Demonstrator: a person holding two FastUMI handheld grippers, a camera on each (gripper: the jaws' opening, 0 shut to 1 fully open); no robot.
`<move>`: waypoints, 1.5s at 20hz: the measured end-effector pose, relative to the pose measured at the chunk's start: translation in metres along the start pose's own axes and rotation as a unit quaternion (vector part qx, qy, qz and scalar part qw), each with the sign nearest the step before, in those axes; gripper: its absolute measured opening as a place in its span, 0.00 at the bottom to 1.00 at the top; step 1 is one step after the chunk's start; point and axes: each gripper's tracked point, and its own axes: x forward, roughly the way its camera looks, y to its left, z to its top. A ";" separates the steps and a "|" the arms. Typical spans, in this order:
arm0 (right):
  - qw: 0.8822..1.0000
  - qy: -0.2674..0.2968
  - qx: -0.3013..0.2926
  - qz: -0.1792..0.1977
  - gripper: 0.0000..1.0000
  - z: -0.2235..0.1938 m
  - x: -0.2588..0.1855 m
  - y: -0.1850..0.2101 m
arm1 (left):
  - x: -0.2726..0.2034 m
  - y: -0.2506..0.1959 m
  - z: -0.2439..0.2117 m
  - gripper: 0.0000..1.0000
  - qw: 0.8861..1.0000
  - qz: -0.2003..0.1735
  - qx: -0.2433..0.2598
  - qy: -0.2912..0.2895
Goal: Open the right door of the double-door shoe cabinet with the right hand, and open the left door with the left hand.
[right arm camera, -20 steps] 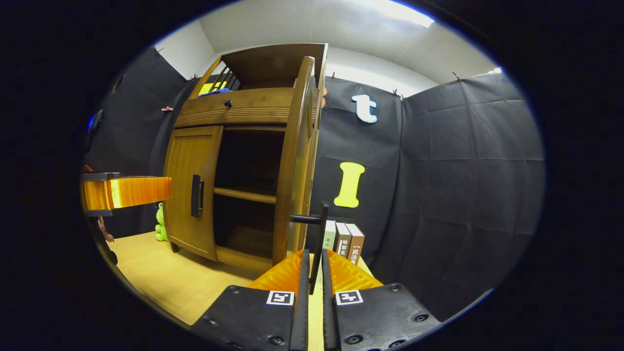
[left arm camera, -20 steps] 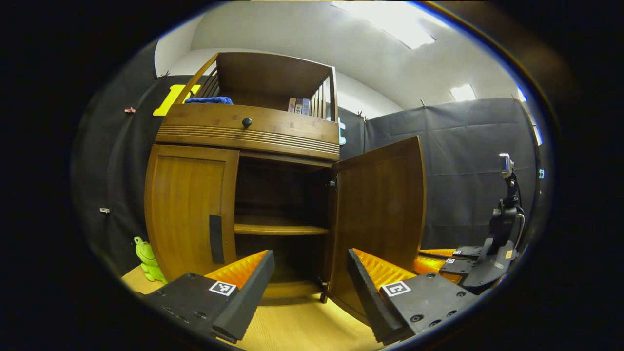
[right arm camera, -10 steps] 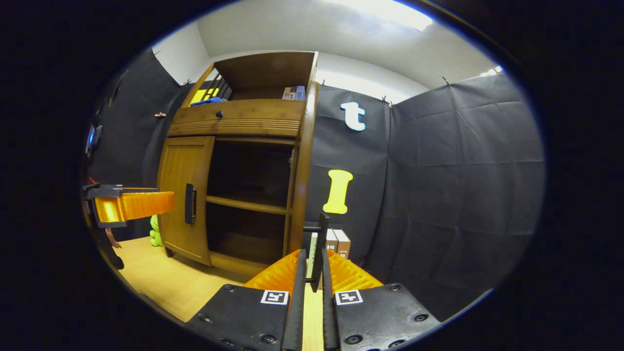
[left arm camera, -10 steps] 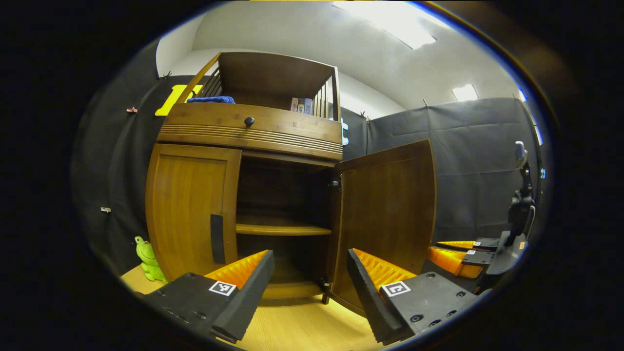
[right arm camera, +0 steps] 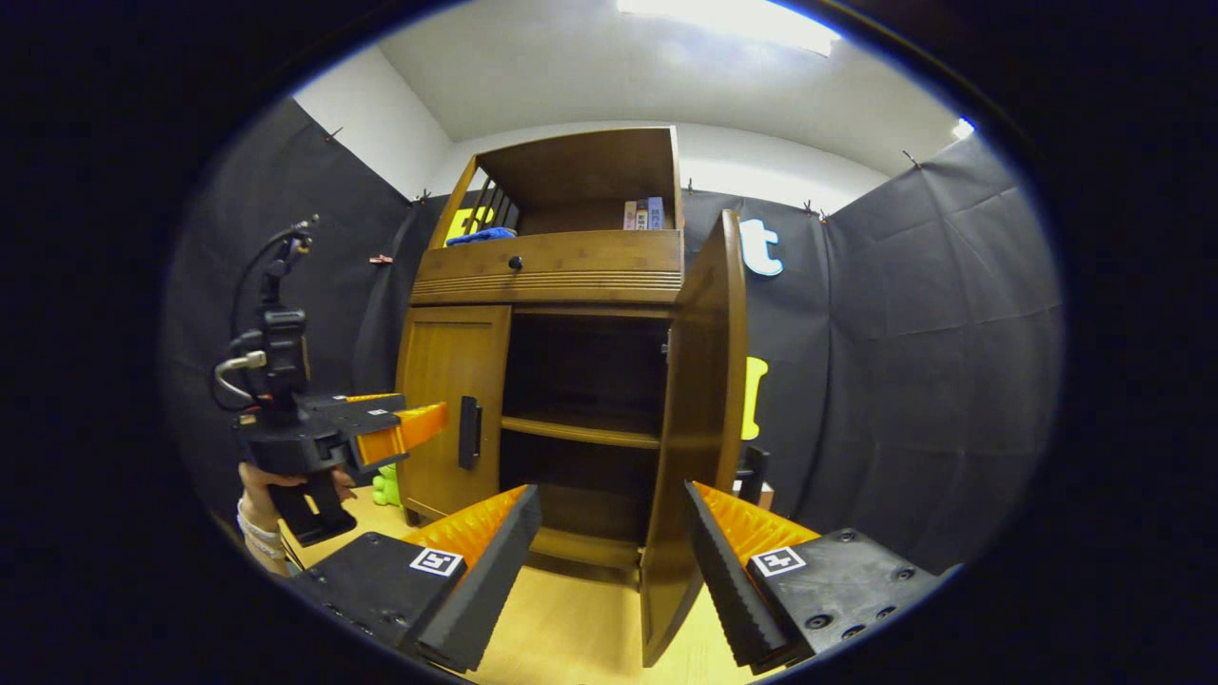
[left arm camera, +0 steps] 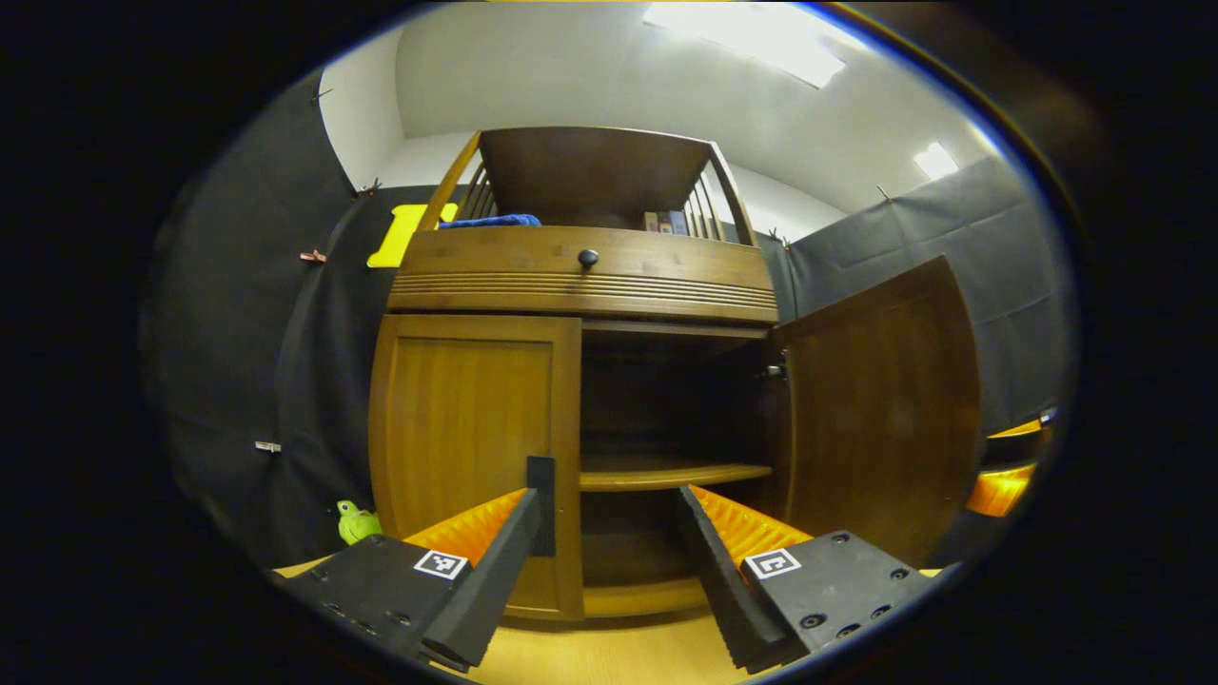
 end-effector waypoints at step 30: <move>1.000 0.012 0.002 0.017 0.94 -0.015 0.032 0.034 | 0.069 0.068 -0.085 0.31 0.998 0.001 -0.034 0.060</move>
